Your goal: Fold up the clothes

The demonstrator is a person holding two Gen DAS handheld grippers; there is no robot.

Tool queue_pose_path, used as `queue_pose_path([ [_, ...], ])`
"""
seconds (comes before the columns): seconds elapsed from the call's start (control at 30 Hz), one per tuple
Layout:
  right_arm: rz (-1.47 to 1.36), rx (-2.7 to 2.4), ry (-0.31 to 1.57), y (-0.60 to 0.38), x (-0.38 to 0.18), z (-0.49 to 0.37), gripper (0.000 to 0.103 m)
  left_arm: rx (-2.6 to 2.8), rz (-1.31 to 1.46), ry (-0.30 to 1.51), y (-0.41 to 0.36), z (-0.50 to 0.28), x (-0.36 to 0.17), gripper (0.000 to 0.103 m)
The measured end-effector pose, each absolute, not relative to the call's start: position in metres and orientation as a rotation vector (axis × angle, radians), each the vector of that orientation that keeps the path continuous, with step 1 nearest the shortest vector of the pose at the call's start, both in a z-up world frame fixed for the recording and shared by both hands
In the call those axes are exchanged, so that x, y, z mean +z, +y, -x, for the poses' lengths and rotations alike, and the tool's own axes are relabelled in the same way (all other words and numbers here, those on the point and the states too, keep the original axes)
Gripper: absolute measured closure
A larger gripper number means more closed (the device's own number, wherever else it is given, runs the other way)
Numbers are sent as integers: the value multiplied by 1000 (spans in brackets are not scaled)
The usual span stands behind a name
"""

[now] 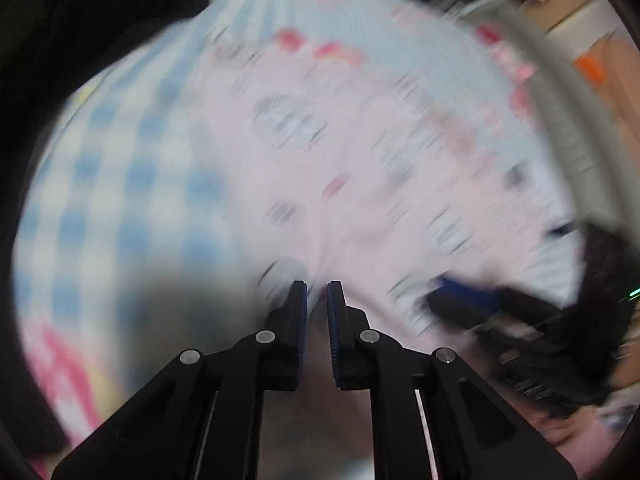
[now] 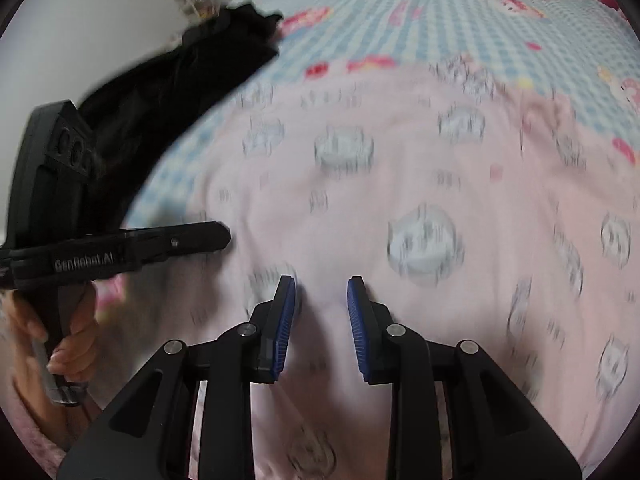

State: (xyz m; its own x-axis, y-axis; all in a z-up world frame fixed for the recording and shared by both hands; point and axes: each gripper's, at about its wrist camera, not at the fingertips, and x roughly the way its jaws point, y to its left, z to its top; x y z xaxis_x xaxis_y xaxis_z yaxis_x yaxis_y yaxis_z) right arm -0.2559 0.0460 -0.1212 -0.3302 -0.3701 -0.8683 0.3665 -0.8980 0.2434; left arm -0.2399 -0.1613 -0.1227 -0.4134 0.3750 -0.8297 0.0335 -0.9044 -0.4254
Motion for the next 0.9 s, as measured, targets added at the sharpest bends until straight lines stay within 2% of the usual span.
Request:
queue_pose_path([
  [0.1,-1468,-2291,42,53,-130,253,76,2433,1632,-553,-154,217,-128,92],
  [0.2,-1449,-2364,32,67,-120,254,76,2436,1560,-760,-175,194,-129,87],
  [0.27,-1428,-2368,-19,75,-111,251,76,2367,1505,-870,-182,188,-134,65],
  [0.33,-1421,-2335,-42,75,-108,245,76,2319,1455,-909,-183,186,-136,56],
  [0.5,-1452,-2297,5,58,-121,229,76,2293,1448,-896,-164,189,-143,56],
  [0.63,-1487,-2395,159,58,-136,229,76,2274,1453,-854,-163,190,-141,56],
  [0.73,-1502,-2419,123,65,-132,230,78,2215,1415,-932,-172,186,-139,56],
  [0.83,-1437,-2430,130,61,-116,220,69,2116,1376,-976,-161,187,-139,56],
  [0.9,-1382,-2411,156,53,-109,210,63,2131,1427,-891,-144,187,-143,63],
])
